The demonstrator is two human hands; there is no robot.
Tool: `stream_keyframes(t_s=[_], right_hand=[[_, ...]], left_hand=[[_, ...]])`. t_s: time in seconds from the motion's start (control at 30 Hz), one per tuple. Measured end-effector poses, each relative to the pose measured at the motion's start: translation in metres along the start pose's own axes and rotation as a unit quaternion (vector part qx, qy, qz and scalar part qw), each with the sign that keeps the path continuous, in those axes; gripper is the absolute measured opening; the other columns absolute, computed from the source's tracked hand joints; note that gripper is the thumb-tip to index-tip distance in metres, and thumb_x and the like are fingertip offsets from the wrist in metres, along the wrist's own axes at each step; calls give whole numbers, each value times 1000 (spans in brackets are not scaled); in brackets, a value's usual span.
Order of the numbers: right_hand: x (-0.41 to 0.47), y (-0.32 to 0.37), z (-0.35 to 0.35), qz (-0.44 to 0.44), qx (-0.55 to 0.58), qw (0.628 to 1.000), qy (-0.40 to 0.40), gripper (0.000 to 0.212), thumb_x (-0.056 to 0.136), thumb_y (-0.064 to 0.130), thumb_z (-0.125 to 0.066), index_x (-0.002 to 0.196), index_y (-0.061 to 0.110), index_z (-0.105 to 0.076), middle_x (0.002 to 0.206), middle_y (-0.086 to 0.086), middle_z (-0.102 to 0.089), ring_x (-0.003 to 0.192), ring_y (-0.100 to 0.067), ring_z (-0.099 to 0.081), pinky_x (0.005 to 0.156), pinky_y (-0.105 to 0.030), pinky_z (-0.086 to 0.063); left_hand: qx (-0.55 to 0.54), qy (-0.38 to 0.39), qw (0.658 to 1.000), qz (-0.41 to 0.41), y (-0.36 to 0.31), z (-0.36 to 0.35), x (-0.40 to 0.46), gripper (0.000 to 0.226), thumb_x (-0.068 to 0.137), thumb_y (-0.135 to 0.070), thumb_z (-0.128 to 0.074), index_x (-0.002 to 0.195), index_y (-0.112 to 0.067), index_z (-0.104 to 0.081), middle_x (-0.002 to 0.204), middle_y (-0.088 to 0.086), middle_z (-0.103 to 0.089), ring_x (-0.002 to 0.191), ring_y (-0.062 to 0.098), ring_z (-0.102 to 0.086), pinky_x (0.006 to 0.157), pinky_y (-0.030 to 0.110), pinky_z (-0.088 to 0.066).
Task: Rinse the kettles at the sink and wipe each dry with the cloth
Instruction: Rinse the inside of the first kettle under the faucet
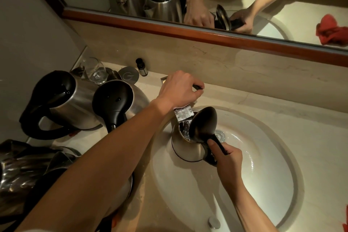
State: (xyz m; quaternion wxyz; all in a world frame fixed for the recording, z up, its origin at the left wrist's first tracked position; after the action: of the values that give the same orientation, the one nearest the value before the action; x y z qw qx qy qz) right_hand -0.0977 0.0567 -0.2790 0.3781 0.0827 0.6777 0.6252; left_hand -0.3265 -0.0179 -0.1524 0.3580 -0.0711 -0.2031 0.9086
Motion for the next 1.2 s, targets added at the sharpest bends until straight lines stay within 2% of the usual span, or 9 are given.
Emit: stream_keyframes(t_s=[0.1,0.2,0.33,0.47,0.73,0.83,0.93,1.1,1.2], right_hand=[[-1,0,-1,0,0,1000,2,64,62,52,-78,55,4,-37,54,0,-30,59,-20,-29,65,-41,-40],[-1,3,-2,4,-12,1000,9,59,63,49,-80,52,11,-36,53,2,-30,57,-19,-28,61,-39,-35],[0,2,-2,18,-26,999,11,54,74,31,-85,51,15,-39,52,4,-31,55,-18,-27,61,-40,-30],[0,1,0,15,-33,999,2,66,61,51,-77,57,-1,-38,55,0,-31,56,-17,-27,60,-36,-31],[1,0,-1,10,-16,1000,0,69,58,53,-77,58,-3,-37,55,-1,-30,56,-17,-28,61,-38,-37],[0,1,-1,13,-17,1000,2,65,61,49,-78,57,-1,-36,54,1,-30,55,-16,-27,61,-38,-32],[1,-1,-1,18,-14,1000,9,54,73,30,-80,55,2,-38,52,2,-32,54,-16,-27,62,-39,-29],[3,-1,1,26,-27,999,3,51,80,18,-84,53,6,-42,52,3,-32,54,-15,-27,60,-34,-29],[2,-1,-1,23,-23,999,6,52,73,31,-81,53,4,-40,52,1,-32,55,-17,-27,59,-33,-30]], left_hand=[[3,1,1000,1,0,0,0,23,90,-37,-60,104,-33,-77,101,-11,-76,95,18,-68,81,36,-53],[9,-3,1000,-1,0,0,0,23,88,-37,-59,102,-34,-77,99,-9,-77,95,21,-68,79,35,-52],[9,-9,1000,-4,-1,1,0,22,89,-36,-60,102,-33,-77,101,-10,-76,96,20,-67,79,32,-51],[6,-9,1000,-4,-1,2,0,22,88,-36,-60,102,-33,-78,99,-9,-77,95,21,-68,78,34,-52],[-1,-9,1000,-4,-2,2,0,22,88,-36,-61,102,-33,-78,99,-10,-77,94,19,-68,79,34,-53],[-4,-11,1000,-1,-2,2,-1,21,89,-35,-62,102,-33,-78,100,-12,-76,95,18,-68,78,32,-52],[-8,-14,1000,-2,-1,3,-1,21,89,-34,-62,102,-32,-78,101,-13,-76,95,16,-68,77,30,-51],[-7,-9,1000,-4,-2,2,-1,21,89,-35,-62,103,-32,-78,101,-13,-76,96,17,-68,80,33,-53],[-8,-10,1000,-4,-2,2,-1,21,89,-35,-62,102,-32,-78,101,-13,-76,96,17,-68,80,34,-53]])
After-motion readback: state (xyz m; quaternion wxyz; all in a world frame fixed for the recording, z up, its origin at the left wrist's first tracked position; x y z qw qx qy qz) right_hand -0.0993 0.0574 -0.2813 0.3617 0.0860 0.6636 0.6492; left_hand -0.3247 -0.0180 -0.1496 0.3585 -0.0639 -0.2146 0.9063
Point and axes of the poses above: each hand's wrist, its own x-axis towards the middle knuckle, its own z-axis out of the back of the hand, y = z × x, the point moved 10 cm from there along x, towards the middle knuckle
